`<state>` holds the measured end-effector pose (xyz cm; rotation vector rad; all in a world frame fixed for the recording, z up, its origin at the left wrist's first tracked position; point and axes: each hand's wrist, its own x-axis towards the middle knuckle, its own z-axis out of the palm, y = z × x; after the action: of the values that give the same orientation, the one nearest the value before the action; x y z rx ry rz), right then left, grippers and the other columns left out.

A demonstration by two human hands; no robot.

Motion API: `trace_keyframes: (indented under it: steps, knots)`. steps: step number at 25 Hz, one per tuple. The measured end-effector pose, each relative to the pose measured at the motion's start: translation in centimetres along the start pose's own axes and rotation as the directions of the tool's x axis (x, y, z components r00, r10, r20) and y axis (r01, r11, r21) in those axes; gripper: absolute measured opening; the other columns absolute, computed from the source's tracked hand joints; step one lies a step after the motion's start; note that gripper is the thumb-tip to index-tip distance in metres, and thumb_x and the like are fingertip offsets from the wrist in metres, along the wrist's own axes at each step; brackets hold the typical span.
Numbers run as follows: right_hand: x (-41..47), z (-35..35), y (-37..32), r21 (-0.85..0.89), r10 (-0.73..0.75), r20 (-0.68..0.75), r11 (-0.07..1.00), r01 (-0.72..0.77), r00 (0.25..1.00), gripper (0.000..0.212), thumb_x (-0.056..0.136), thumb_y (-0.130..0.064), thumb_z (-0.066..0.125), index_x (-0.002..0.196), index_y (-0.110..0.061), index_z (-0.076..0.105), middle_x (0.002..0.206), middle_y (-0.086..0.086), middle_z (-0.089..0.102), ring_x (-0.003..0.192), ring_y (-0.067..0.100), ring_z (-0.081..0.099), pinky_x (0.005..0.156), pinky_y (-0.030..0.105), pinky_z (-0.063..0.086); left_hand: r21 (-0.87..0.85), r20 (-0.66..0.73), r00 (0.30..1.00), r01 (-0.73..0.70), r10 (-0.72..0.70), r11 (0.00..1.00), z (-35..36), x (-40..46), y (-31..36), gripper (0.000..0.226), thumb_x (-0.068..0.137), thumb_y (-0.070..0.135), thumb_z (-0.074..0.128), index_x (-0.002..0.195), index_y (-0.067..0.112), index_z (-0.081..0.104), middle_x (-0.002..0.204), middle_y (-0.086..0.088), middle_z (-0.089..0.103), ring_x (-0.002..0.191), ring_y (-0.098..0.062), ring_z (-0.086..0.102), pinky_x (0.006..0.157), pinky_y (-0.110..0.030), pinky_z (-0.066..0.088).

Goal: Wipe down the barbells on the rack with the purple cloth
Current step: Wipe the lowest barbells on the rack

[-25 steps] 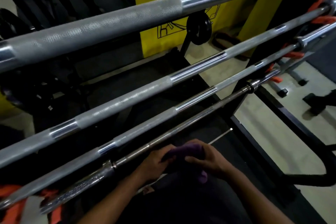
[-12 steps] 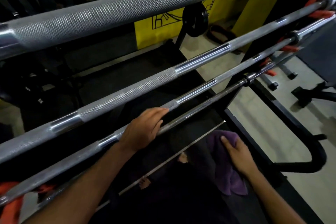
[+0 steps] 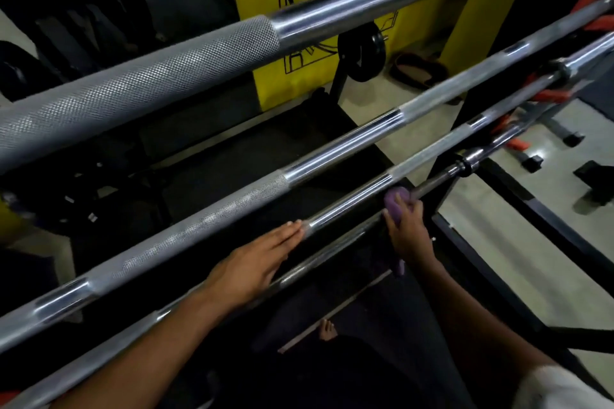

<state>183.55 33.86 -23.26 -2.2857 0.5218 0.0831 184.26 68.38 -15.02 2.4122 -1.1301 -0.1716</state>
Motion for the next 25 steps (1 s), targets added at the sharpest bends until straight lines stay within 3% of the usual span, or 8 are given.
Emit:
trace_keyframes:
  steps: [3, 5, 7, 10, 14, 20, 23, 25]
  knots:
    - [1.5, 3.7, 0.8, -0.306, -0.037, 0.127, 0.949, 0.074, 0.991, 0.054, 0.103, -0.046, 0.047, 0.15, -0.019, 0.041, 0.159, 0.012, 0.027, 0.134, 0.036, 0.045, 0.11, 0.045, 0.038, -0.035, -0.004, 1.0, 0.001, -0.001, 0.999, -0.2, 0.2, 0.4, 0.057, 0.1, 0.008, 0.054, 0.153, 0.016, 0.037, 0.161, 0.006, 0.031, 0.147, -0.008, 0.03, 0.118, -0.029, 0.032]
    - [2.1, 3.8, 1.2, -0.597, -0.124, 0.097, 0.787, 0.158, 0.987, 0.049, 0.101, -0.055, 0.036, 0.139, -0.028, 0.052, 0.151, 0.007, 0.043, 0.124, 0.036, 0.047, 0.102, 0.054, 0.038, -0.06, -0.008, 1.0, 0.019, -0.02, 0.998, -0.2, 0.3, 0.4, 0.053, 0.101, 0.011, 0.052, 0.152, 0.016, 0.039, 0.16, 0.006, 0.032, 0.147, -0.008, 0.031, 0.118, -0.028, 0.032]
    - [3.2, 2.6, 1.4, -0.741, -0.204, 0.175, 0.617, 0.265, 0.963, 0.051, 0.097, -0.061, 0.028, 0.123, -0.032, 0.06, 0.137, -0.002, 0.054, 0.12, 0.034, 0.044, 0.105, 0.058, 0.031, -0.072, -0.015, 0.999, 0.029, -0.03, 0.997, -0.2, 0.4, 0.4, 0.05, 0.103, 0.015, 0.05, 0.152, 0.016, 0.04, 0.16, 0.007, 0.033, 0.147, -0.008, 0.031, 0.118, -0.027, 0.032]
    - [4.4, 2.2, 2.8, -0.662, -0.225, 0.252, 0.669, 0.338, 0.941, 0.055, 0.094, -0.064, 0.029, 0.124, -0.028, 0.058, 0.136, 0.002, 0.053, 0.14, 0.044, 0.033, 0.113, 0.074, 0.005, -0.093, 0.008, 1.0, 0.028, -0.027, 0.995, -0.2, 0.3, 0.4, 0.052, 0.101, 0.01, 0.053, 0.151, 0.015, 0.04, 0.16, 0.005, 0.033, 0.147, -0.01, 0.031, 0.119, -0.029, 0.031]
    - [1.6, 5.8, 1.0, -0.602, -0.236, 0.288, 0.709, 0.367, 0.928, 0.055, 0.093, -0.061, 0.033, 0.124, -0.023, 0.059, 0.125, 0.01, 0.056, 0.136, 0.047, 0.038, 0.105, 0.082, 0.017, -0.08, 0.015, 1.0, 0.028, -0.026, 0.996, -0.3, 0.7, 0.5, 0.055, 0.1, 0.006, 0.056, 0.152, 0.013, 0.039, 0.16, 0.003, 0.032, 0.147, -0.011, 0.031, 0.119, -0.029, 0.029]
    - [-7.2, 13.3, -3.1, -0.509, -0.51, 0.351, 0.6, 0.617, 0.785, 0.053, 0.089, -0.059, 0.048, 0.131, -0.027, 0.057, 0.133, 0.006, 0.055, 0.135, 0.041, 0.043, 0.112, 0.074, 0.013, -0.018, 0.059, 0.998, 0.032, -0.031, 0.999, -0.5, 0.6, 0.5, 0.056, 0.1, 0.007, 0.054, 0.153, 0.014, 0.037, 0.162, 0.004, 0.03, 0.148, -0.01, 0.028, 0.119, -0.029, 0.029]
    - [-5.9, 11.3, -2.0, -0.471, -0.607, 0.384, 0.52, 0.713, 0.696, 0.051, 0.088, -0.053, 0.05, 0.133, -0.031, 0.055, 0.135, -0.002, 0.056, 0.134, 0.032, 0.046, 0.114, 0.067, 0.02, 0.003, 0.056, 0.998, 0.04, -0.04, 0.999, -0.6, 0.6, 0.8, 0.059, 0.098, 0.007, 0.055, 0.153, 0.016, 0.036, 0.162, 0.006, 0.028, 0.148, -0.008, 0.027, 0.118, -0.027, 0.029]
    - [-2.9, 8.5, 0.0, -0.478, -0.612, 0.325, 0.551, 0.683, 0.721, 0.046, 0.092, -0.054, 0.048, 0.13, -0.032, 0.059, 0.128, -0.004, 0.059, 0.129, 0.028, 0.05, 0.111, 0.063, 0.027, 0.022, 0.078, 0.996, 0.043, -0.044, 0.999, -0.6, 0.5, 0.8, 0.067, 0.095, 0.001, 0.059, 0.155, 0.017, 0.032, 0.163, 0.007, 0.025, 0.149, -0.008, 0.025, 0.118, -0.029, 0.031]
